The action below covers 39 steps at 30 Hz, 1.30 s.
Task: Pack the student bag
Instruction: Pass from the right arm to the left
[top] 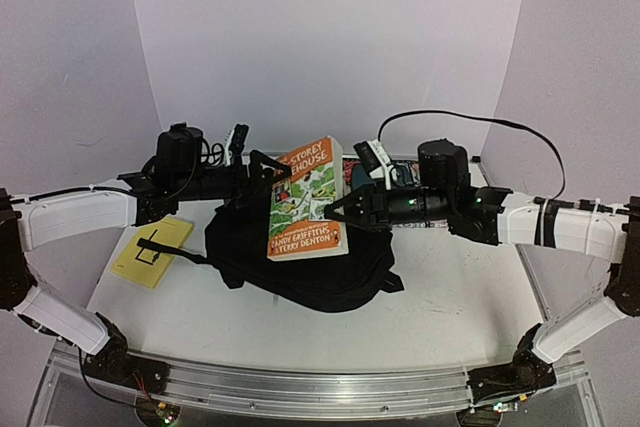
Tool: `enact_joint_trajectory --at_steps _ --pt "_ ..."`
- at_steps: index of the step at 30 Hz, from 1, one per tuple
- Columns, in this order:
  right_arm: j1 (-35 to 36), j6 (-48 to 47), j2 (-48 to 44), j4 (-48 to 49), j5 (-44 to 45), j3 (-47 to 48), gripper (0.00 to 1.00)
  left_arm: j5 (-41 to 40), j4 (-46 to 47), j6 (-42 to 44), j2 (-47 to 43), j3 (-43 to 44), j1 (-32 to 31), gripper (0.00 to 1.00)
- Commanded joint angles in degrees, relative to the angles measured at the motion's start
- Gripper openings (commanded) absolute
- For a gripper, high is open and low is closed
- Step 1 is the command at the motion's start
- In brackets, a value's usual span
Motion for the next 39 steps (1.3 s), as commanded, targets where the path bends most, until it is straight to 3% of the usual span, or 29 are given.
enact_joint_trajectory --at_steps 1,8,11,17,20,24,29,31,39 --pt "-0.05 -1.65 -4.05 9.06 -3.80 5.07 0.00 6.26 10.22 -4.90 1.35 -0.92 0.42 0.95" --pt "-0.18 -1.66 -3.45 10.10 -4.36 5.03 0.00 13.59 26.13 -15.01 3.09 -3.84 0.44 0.79" --pt "-0.59 -1.58 -3.11 10.51 -4.68 4.50 0.00 14.90 31.07 -17.96 2.41 -4.78 0.41 0.65" --pt "-1.20 -1.41 -2.63 10.48 -0.79 2.82 0.00 13.37 33.22 -19.80 -0.53 -5.90 0.42 0.19" --pt "-1.21 -0.96 -2.38 10.54 1.87 1.99 0.08 11.03 33.31 -20.01 -1.84 -6.72 0.45 0.02" --pt "-1.21 0.45 -3.12 11.77 6.44 -0.34 0.31 4.73 33.43 -20.08 -3.89 -8.58 0.34 0.00" --pt "-1.21 3.44 -5.51 15.33 13.84 -5.42 0.83 -3.25 34.31 -20.62 -5.43 -10.36 -0.18 0.00" --pt "-1.19 5.28 -6.06 18.02 15.86 -7.78 0.96 -6.77 34.92 -21.02 -5.97 -10.83 -0.69 0.00" --pt "-0.01 13.83 -4.97 31.68 19.80 -15.61 0.98 -18.99 38.53 -21.29 -5.56 -11.03 -3.48 0.00"
